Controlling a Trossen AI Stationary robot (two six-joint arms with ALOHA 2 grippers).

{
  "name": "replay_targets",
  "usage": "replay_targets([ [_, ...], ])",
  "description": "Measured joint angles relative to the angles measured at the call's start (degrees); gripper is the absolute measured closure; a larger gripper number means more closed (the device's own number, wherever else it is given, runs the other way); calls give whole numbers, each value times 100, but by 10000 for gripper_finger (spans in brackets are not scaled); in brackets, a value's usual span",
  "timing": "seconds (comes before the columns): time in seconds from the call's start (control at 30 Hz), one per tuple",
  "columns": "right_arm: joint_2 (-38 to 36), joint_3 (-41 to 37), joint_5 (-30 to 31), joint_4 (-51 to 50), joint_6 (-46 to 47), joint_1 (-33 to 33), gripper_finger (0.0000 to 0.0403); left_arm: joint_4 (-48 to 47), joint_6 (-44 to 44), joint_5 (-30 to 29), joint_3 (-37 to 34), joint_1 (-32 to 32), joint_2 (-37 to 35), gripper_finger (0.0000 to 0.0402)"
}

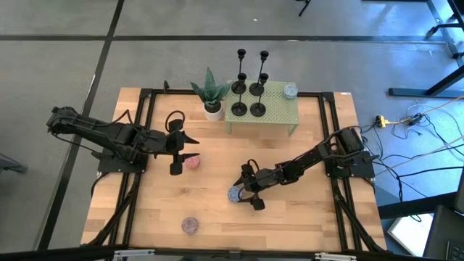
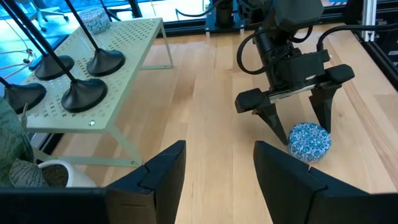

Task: Pick & Place candle stick holders
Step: Align the blue scented candle with the other light blue scented candle on the shelf

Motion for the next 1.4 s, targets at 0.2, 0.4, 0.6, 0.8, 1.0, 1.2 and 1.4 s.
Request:
replay_targets([
  [0.2,0,0,0,-4,-2,0,87,2,0,0,0,0,0,217],
  [0.4,0,0,0,20,-2,0,131,2,0,-2,0,1,0,217],
  [0.6,0,0,0,70,7,0,118,2,0,-2,0,-1,0,217],
  [0.8,0,0,2,83,46,0,117,2,0,-2,0,1,0,217],
  [1.0,-2,104,0,102,5,-3,102,2,0,-4,0,0,0,217],
  [1.2,-7,125,2,58,109,-9,76,2,0,-2,0,1,0,217],
  [1.4,-7,125,0,88,241,-14,55,2,0,-3,0,1,0,217],
])
